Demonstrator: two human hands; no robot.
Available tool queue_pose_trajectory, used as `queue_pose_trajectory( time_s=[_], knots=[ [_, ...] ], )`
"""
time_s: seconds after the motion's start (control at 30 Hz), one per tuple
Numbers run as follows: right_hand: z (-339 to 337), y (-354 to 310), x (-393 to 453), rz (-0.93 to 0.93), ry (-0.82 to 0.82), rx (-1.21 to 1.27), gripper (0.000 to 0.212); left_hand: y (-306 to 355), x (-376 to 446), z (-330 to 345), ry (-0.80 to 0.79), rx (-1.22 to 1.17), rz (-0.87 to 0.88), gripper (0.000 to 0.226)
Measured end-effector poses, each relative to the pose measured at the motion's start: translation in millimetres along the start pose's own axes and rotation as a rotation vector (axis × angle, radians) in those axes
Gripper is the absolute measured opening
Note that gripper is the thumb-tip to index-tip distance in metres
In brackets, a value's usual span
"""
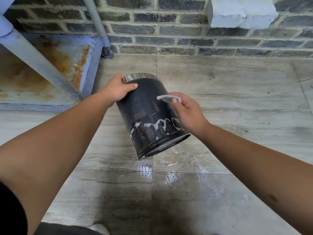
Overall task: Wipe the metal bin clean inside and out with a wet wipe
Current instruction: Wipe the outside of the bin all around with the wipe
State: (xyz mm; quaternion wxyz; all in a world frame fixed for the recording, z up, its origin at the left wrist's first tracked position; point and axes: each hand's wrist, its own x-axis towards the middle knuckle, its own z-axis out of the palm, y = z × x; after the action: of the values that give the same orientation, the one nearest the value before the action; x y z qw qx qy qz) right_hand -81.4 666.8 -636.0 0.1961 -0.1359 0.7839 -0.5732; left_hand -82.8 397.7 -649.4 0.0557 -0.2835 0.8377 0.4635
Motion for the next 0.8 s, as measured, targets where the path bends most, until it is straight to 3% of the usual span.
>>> queue_pose_trajectory(
  time_s=[0.1, 0.2, 0.27, 0.47, 0.8],
  knots=[
    [17.7, 8.5, -0.3, -0.015, -0.104, -0.147, 0.035, 1.1, 6.0, 4.7, -0.024, 0.049, -0.023, 0.048],
    [33.7, 17.0, -5.1, -0.108, -0.264, -0.347, 0.043, 0.0, 5.3, 11.3, -0.034, 0.234, -0.055, 0.094],
    [35.5, 22.8, -8.6, -0.179, -0.307, -0.421, 0.044, -1.5, 4.4, 17.0, -0.031, 0.291, -0.053, 0.106],
    [25.3, 31.0, -16.5, -0.336, -0.453, -0.542, 0.043, -10.2, 14.1, 17.3, -0.050, 0.314, -0.055, 0.105],
    [33.3, 29.5, -44.5, -0.526, -0.569, -0.514, 0.036, -17.9, 21.9, 12.2, -0.031, 0.295, -0.083, 0.105]
  ],
)
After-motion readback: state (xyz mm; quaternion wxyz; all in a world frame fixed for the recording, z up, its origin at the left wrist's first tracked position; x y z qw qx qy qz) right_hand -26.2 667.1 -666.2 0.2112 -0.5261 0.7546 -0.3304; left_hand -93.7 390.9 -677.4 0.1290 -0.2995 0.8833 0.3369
